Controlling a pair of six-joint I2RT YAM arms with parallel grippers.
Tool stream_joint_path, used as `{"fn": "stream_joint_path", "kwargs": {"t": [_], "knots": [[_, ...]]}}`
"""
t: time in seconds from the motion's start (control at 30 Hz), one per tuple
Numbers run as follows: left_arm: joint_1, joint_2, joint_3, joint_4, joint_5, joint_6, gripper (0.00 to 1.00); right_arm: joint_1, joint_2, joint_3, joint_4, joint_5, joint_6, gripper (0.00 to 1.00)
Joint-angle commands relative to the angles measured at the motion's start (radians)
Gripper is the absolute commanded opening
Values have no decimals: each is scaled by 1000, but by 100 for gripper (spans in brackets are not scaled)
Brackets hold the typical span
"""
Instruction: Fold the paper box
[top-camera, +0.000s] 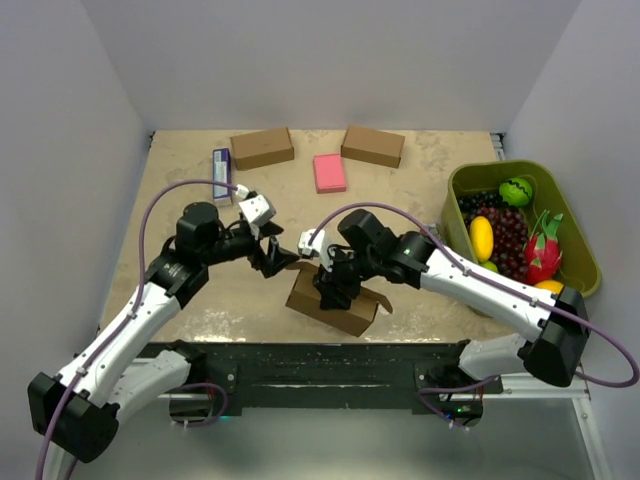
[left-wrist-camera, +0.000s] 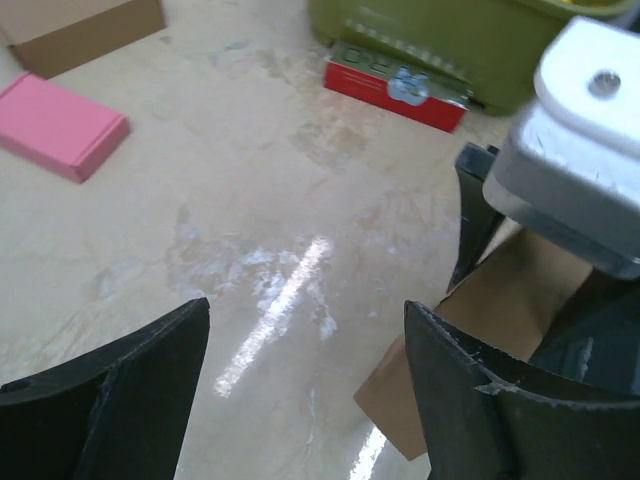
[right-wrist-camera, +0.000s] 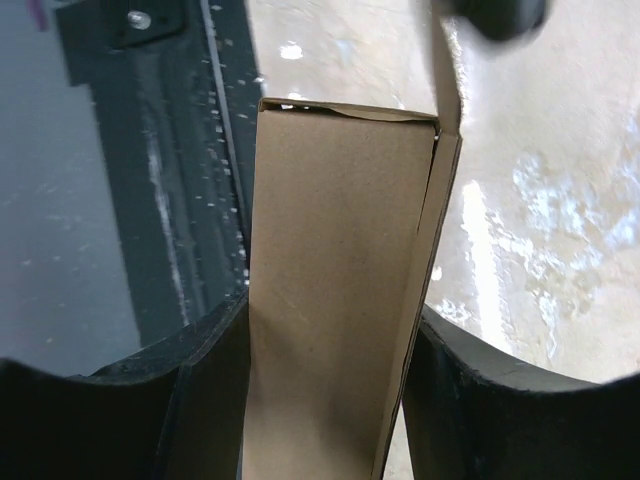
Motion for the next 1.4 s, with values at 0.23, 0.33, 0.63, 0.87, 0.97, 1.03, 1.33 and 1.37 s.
{"fn": "stream_joint_path", "kwargs": {"t": [0.23, 0.33, 0.63, 0.87, 0.97, 1.03, 1.33, 1.37], "knots": [[1, 88, -39, 18, 396, 73, 84, 1, 15, 51, -84, -132, -63, 45], [2, 70, -45, 32, 393, 65, 86, -1, 27, 48, -87, -124, -64, 45], [2, -12, -69, 60, 325, 52, 100, 1, 41, 56, -107, -98, -67, 44], [1, 7, -82, 37, 264, 67, 92, 1, 44, 70, -116, -61, -67, 43], [1, 13, -78, 31, 247, 75, 84, 1, 49, 79, -127, -38, -69, 43], [1, 14, -80, 32, 227, 73, 81, 1, 50, 81, -127, -35, -69, 42], [-31, 31, -83, 20, 156, 78, 59, 1, 62, 87, -131, -30, -70, 42], [-45, 33, -83, 17, 146, 79, 59, 1, 61, 87, -131, -30, -72, 42]]}}
